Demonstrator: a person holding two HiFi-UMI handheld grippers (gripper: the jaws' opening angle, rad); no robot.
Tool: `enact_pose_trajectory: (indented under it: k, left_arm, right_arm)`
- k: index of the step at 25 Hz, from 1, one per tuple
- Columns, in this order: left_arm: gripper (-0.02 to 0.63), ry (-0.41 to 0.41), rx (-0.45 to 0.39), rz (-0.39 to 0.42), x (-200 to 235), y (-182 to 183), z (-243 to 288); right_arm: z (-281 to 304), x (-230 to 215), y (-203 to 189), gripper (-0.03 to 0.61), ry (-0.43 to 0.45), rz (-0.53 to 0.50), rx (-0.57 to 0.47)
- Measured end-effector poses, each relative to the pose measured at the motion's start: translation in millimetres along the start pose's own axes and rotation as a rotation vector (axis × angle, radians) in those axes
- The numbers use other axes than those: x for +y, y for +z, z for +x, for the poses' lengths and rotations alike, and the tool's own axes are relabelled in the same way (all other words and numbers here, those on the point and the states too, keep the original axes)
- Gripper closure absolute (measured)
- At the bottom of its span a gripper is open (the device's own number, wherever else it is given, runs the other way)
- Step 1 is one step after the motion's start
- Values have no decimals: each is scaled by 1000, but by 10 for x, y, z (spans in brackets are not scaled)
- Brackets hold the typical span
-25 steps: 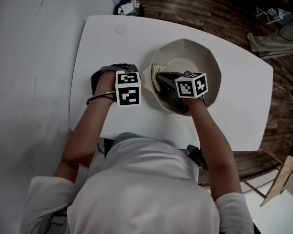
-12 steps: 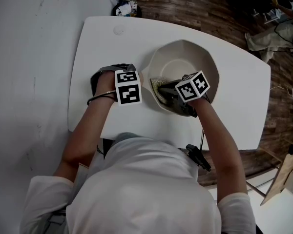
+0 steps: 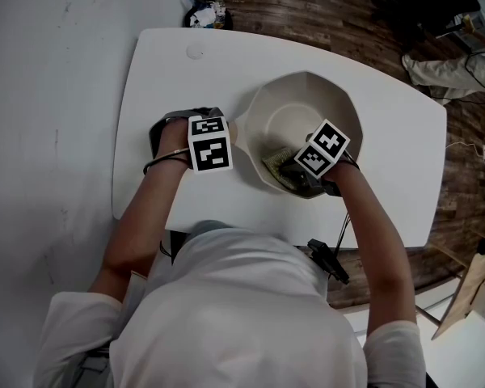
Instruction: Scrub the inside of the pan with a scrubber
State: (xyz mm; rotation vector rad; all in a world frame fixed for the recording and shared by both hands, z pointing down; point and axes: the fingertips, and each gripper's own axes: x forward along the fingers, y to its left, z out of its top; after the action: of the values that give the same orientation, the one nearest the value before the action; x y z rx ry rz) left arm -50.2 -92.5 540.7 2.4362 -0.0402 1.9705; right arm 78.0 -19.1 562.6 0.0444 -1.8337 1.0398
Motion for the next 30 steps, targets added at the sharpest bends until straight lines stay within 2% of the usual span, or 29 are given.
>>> enact_pose_trajectory:
  k: [5,10,13,24,30]
  left_arm:
    - [441,-4,2,5,-1,4,1]
    - [442,-8,2,9,-7,-3,5]
    - [442,-7,3,9,-14,-2,4]
    - [443,-4,-1,15,-10,-5,0]
    - [445,-1,-4,22,-11,-3,3]
  right_arm:
    - [-89,-140,-298,552,-85,4,127]
    - [-290,-412,-585,552,-303,-41,353]
    - [-417,-555,-669,552,-424,-70,436]
    - [-630,-976,-595,552,-681,-149,465]
    - [-762,-1126,-555,552,-762,-179,473]
